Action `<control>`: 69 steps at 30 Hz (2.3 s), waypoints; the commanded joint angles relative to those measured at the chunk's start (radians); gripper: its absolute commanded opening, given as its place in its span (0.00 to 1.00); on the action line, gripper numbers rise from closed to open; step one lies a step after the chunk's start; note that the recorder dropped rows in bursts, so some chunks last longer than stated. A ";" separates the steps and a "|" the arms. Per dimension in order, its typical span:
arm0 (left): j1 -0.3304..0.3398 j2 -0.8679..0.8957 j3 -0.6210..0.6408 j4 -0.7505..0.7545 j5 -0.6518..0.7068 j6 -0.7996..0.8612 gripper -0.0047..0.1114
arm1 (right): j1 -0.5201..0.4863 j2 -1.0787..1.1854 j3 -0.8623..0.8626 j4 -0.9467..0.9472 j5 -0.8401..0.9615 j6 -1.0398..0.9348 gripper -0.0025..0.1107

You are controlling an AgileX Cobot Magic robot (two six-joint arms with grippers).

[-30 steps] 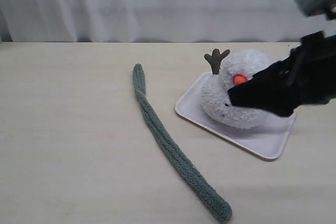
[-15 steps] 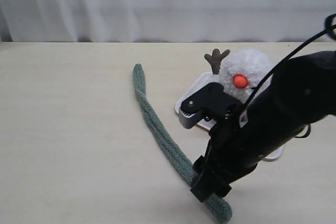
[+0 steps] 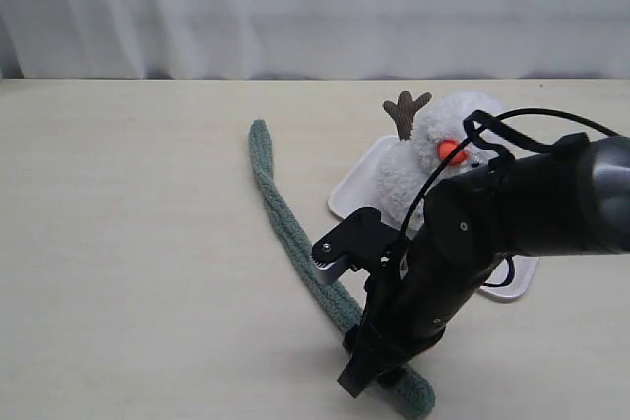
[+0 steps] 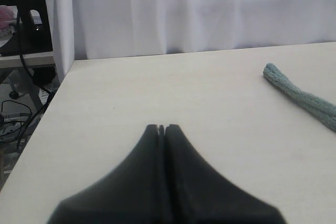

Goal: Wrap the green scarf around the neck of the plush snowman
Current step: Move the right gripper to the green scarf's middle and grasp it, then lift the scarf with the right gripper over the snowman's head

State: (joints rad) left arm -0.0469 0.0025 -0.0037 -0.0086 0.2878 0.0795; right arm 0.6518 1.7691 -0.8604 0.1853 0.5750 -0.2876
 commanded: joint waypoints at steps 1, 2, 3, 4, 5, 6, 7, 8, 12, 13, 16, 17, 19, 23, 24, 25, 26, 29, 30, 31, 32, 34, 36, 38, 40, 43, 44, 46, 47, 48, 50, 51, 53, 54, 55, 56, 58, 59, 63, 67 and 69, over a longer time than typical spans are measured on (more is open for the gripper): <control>0.000 -0.003 0.004 -0.002 -0.011 -0.006 0.04 | 0.002 0.053 -0.010 -0.035 -0.046 -0.011 0.63; 0.000 -0.003 0.004 -0.002 -0.011 -0.006 0.04 | 0.002 0.065 -0.019 -0.046 -0.046 -0.006 0.65; 0.000 -0.003 0.004 -0.002 -0.011 -0.006 0.04 | 0.002 0.078 -0.030 -0.048 -0.046 -0.004 0.66; 0.000 -0.003 0.004 -0.002 -0.011 -0.006 0.04 | 0.002 0.090 -0.043 -0.044 -0.046 -0.004 0.67; 0.000 -0.003 0.004 -0.002 -0.011 -0.006 0.04 | 0.002 0.112 -0.063 -0.041 -0.046 -0.004 0.67; 0.000 -0.003 0.004 -0.002 -0.011 -0.006 0.04 | 0.002 0.124 -0.073 -0.041 -0.046 -0.004 0.66; 0.000 -0.003 0.004 -0.002 -0.011 -0.006 0.04 | 0.002 0.148 -0.088 -0.041 -0.049 -0.004 0.62; 0.000 -0.003 0.004 -0.002 -0.011 -0.006 0.04 | 0.002 0.160 -0.095 -0.041 -0.049 -0.004 0.59; 0.000 -0.003 0.004 -0.002 -0.013 -0.006 0.04 | 0.002 0.187 -0.104 -0.074 -0.047 -0.004 0.27; 0.000 -0.003 0.004 -0.002 -0.013 -0.006 0.04 | 0.002 0.187 -0.104 -0.088 -0.040 -0.004 0.17; 0.000 -0.003 0.004 -0.002 -0.013 -0.006 0.04 | 0.002 0.176 -0.133 -0.099 0.025 -0.016 0.06; 0.000 -0.003 0.004 -0.002 -0.013 -0.006 0.04 | 0.002 0.161 -0.147 -0.099 0.041 -0.018 0.06; 0.000 -0.003 0.004 -0.002 -0.013 -0.006 0.04 | 0.002 0.117 -0.174 -0.101 0.078 -0.018 0.06; 0.000 -0.003 0.004 -0.002 -0.013 -0.006 0.04 | 0.002 -0.077 -0.218 -0.160 0.109 0.018 0.06; 0.000 -0.003 0.004 -0.002 -0.013 -0.006 0.04 | 0.002 -0.105 -0.220 -0.174 0.109 0.029 0.06; 0.000 -0.003 0.004 -0.002 -0.013 -0.006 0.04 | 0.002 -0.141 -0.220 -0.196 0.109 0.047 0.06; 0.000 -0.003 0.004 -0.002 -0.013 -0.006 0.04 | 0.002 -0.176 -0.220 -0.222 0.109 0.067 0.06; 0.000 -0.003 0.004 -0.002 -0.013 -0.006 0.04 | 0.002 -0.282 -0.220 -0.299 0.109 0.125 0.06; 0.000 -0.003 0.004 -0.002 -0.013 -0.006 0.04 | 0.002 -0.309 -0.220 -0.328 0.109 0.148 0.06; 0.000 -0.003 0.004 -0.002 -0.013 -0.006 0.04 | 0.002 -0.374 -0.220 -0.388 0.107 0.198 0.06; 0.000 -0.003 0.004 -0.002 -0.013 -0.006 0.04 | 0.002 -0.398 -0.220 -0.413 0.104 0.222 0.06; 0.000 -0.003 0.004 -0.002 -0.009 -0.006 0.04 | 0.002 -0.454 -0.220 -0.470 0.104 0.276 0.06; 0.000 -0.003 0.004 -0.002 -0.009 -0.006 0.04 | 0.002 -0.505 -0.220 -0.514 0.104 0.310 0.06; 0.000 -0.003 0.004 -0.002 -0.009 -0.006 0.04 | 0.002 -0.547 -0.220 -0.542 0.104 0.328 0.06; 0.000 -0.003 0.004 -0.002 -0.009 -0.006 0.04 | 0.002 -0.589 -0.220 -0.544 0.103 0.332 0.06; 0.000 -0.003 0.004 -0.002 -0.009 -0.006 0.04 | 0.002 -0.637 -0.220 -0.544 0.100 0.332 0.06; 0.000 -0.003 0.004 -0.002 -0.009 -0.006 0.04 | 0.002 -0.652 -0.220 -0.544 0.097 0.332 0.06; 0.000 -0.003 0.004 -0.002 -0.009 -0.006 0.04 | 0.002 -0.678 -0.220 -0.545 0.087 0.332 0.06; 0.000 -0.003 0.004 -0.002 -0.009 -0.006 0.04 | 0.002 -0.690 -0.220 -0.545 0.082 0.332 0.06; 0.000 -0.003 0.004 -0.002 -0.009 -0.006 0.04 | 0.002 -0.699 -0.220 -0.545 0.077 0.332 0.06; 0.000 -0.003 0.004 -0.002 -0.009 -0.006 0.04 | 0.002 -0.714 -0.220 -0.545 0.060 0.332 0.06; 0.000 -0.003 0.004 -0.002 -0.009 -0.006 0.04 | 0.002 -0.716 -0.220 -0.545 0.051 0.332 0.06; 0.000 -0.003 0.004 -0.002 -0.009 -0.006 0.04 | 0.002 -0.718 -0.220 -0.545 0.029 0.332 0.06; 0.000 -0.003 0.004 -0.002 -0.009 -0.006 0.04 | 0.002 -0.718 -0.220 -0.545 0.019 0.332 0.06; 0.000 -0.003 0.004 -0.002 -0.009 -0.006 0.04 | 0.002 -0.714 -0.220 -0.545 0.002 0.332 0.06; 0.000 -0.003 0.004 -0.002 -0.009 -0.006 0.04 | 0.002 -0.713 -0.220 -0.545 -0.014 0.332 0.06; 0.000 -0.003 0.004 -0.002 -0.009 -0.006 0.04 | 0.002 -0.706 -0.220 -0.545 -0.040 0.355 0.06; 0.000 -0.003 0.004 -0.002 -0.009 -0.006 0.04 | 0.002 -0.701 -0.220 -0.545 -0.050 0.370 0.06; 0.000 -0.003 0.004 -0.002 -0.009 -0.006 0.04 | 0.002 -0.670 -0.220 -0.545 -0.086 0.394 0.06; 0.000 -0.003 0.004 -0.004 -0.012 -0.006 0.04 | 0.002 -0.623 -0.220 -0.647 -0.081 0.407 0.06; 0.000 -0.003 0.004 -0.004 -0.012 -0.006 0.04 | 0.002 -0.606 -0.220 -0.711 -0.064 0.408 0.06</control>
State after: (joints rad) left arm -0.0469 0.0025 -0.0037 -0.0086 0.2878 0.0795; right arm 0.6518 1.1420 -1.0789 -0.4377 0.5023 0.1062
